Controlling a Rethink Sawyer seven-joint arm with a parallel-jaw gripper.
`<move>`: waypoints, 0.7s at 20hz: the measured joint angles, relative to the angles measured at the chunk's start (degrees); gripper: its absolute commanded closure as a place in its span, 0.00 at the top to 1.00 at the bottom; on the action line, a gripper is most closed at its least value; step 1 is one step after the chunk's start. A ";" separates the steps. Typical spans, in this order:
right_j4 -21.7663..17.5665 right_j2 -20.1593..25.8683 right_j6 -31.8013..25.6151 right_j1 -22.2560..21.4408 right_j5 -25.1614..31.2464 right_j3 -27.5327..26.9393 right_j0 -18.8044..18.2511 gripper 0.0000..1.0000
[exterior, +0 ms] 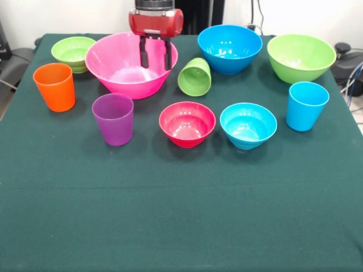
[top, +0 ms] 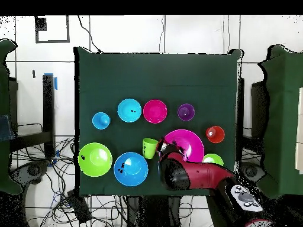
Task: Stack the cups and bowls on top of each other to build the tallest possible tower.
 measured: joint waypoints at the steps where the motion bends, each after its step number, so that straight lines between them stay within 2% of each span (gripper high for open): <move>1: 0.00 -0.44 0.00 0.27 -0.19 -0.01 0.70 1.00; 5: 0.01 -1.08 0.00 0.73 -0.56 -0.02 3.39 1.00; 14: 0.39 0.85 0.00 -0.85 0.75 -0.01 1.02 1.00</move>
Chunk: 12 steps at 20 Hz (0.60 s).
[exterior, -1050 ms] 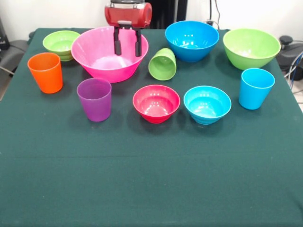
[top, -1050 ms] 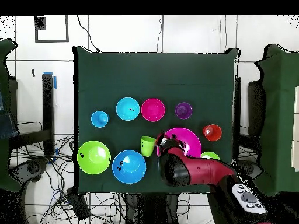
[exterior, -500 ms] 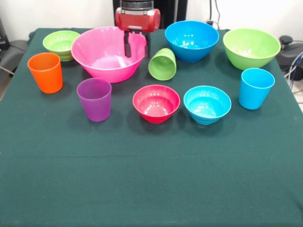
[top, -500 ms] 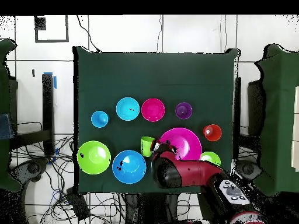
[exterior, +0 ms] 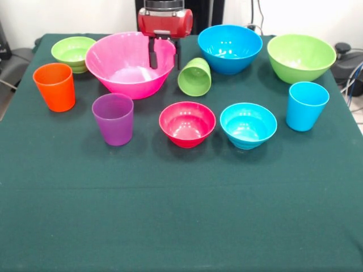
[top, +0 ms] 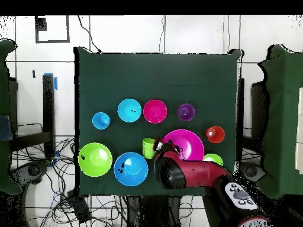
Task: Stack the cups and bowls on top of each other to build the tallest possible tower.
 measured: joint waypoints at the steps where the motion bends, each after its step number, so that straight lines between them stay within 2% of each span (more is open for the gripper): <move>1: 0.02 0.04 0.00 -0.21 0.24 -0.01 -0.11 1.00; 4: 0.04 -1.10 0.00 -0.54 0.72 -0.20 0.70 1.00; 11: 0.04 -8.50 0.00 2.24 0.66 -3.54 8.46 1.00; 12: 0.04 -10.13 0.00 3.31 0.67 -4.93 10.49 1.00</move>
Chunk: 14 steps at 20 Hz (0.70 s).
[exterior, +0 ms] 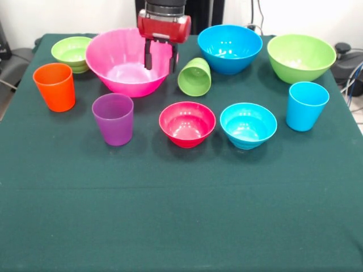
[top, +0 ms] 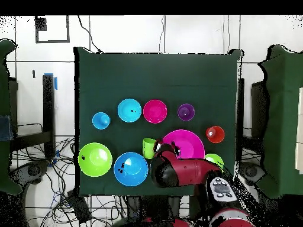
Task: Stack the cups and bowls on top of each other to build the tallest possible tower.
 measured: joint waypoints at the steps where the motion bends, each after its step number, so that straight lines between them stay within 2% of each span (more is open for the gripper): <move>1: 0.02 -0.65 0.00 0.46 0.00 -0.65 0.79 1.00; 8: 0.02 -5.52 0.00 4.19 0.00 -5.91 5.15 1.00; 14: 0.01 -8.60 0.00 6.95 0.01 -9.40 6.25 1.00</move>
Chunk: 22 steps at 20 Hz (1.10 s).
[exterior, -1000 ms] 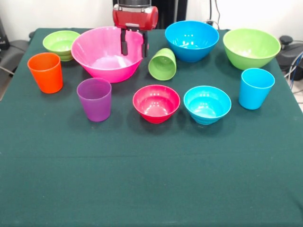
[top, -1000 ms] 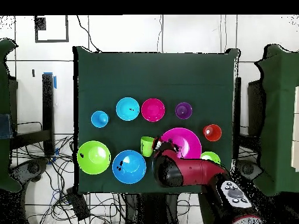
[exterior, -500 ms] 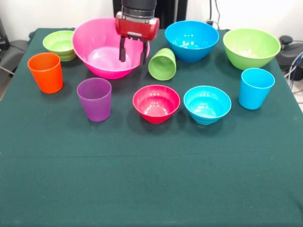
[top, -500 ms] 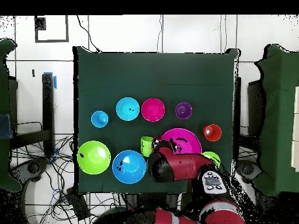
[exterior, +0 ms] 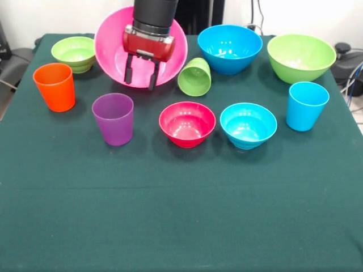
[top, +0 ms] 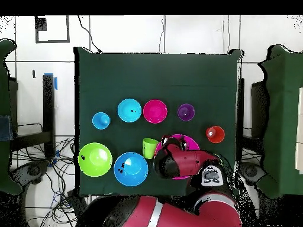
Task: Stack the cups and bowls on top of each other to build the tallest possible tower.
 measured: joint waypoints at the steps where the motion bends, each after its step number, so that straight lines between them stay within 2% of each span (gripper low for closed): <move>1: 0.00 -0.21 0.00 0.24 0.00 -0.30 -0.01 1.00; 11: -0.01 -0.74 0.00 -0.04 1.65 -1.23 -0.20 1.00; 15: 0.00 -0.47 0.00 -2.73 7.70 -1.25 -0.50 1.00; 22: -0.02 -0.49 0.00 -5.89 13.10 -1.22 -0.38 1.00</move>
